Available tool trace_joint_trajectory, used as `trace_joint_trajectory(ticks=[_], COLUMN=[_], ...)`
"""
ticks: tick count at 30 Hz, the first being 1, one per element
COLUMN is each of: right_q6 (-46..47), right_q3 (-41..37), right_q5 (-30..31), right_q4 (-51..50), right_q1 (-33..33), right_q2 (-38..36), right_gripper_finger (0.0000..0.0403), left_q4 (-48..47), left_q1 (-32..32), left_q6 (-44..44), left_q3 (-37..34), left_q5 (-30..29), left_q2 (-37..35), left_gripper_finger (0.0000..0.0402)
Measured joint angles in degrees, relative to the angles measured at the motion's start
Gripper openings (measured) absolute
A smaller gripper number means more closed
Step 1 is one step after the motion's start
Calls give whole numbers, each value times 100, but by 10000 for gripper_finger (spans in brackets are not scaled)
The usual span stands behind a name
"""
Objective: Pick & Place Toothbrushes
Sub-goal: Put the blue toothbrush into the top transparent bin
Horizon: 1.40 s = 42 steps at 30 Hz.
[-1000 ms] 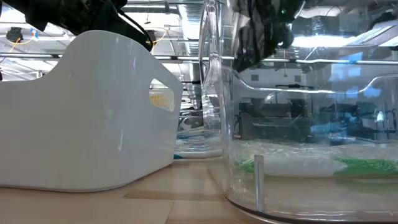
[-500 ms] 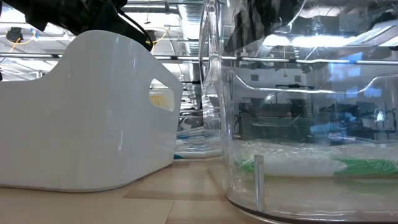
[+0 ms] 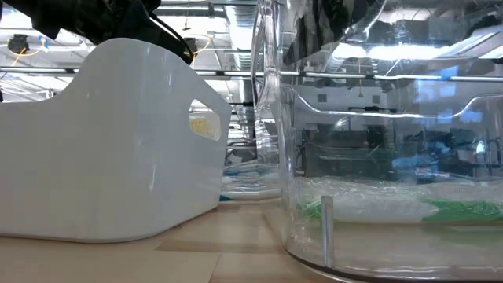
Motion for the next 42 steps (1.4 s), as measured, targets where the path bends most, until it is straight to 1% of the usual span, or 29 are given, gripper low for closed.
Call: trace_joint_trajectory(ticks=[6,9,13,16,19,20,22,27,32,35,37,40,42], right_q6=[296,395,910,1575,2314,2455,2628,2712,3006,3196,3320,3448,3457], right_q3=[0,-18,-233,-341,-354,-367,-276,168,713,1062,1250,1373,1456], right_q5=[-285,-303,-303,-321,-374,-455,-582,-577,-520,-390,-342,-332,-289], right_q4=[88,123,399,342,138,46,216,-32,-171,-679,-1023,-1246,-1187], right_q1=[0,2,9,-71,-166,-194,-235,-168,-114,-119,-120,-125,-120], right_q2=[0,0,0,40,347,451,773,1508,2219,2606,2803,2994,3095], right_gripper_finger=[249,249,249,249,249,249,249,249,249,249,249,249,249], left_q4=[2,2,2,1,0,0,-2,-14,27,55,11,55,85], left_q1=[-1,1,-1,0,0,0,-3,-93,-178,-241,-278,-307,-307], left_q6=[0,-1,-22,-35,-44,-44,-44,-54,-163,-170,-170,-170,-170], left_q3=[0,0,0,0,0,0,0,0,9,9,7,7,7], left_q5=[0,2,4,4,4,4,10,29,57,55,55,53,52], left_q2=[0,0,0,-2,-1,-2,-2,23,99,147,153,199,238], left_gripper_finger=[163,163,163,163,163,163,163,163,163,163,163,163,163])
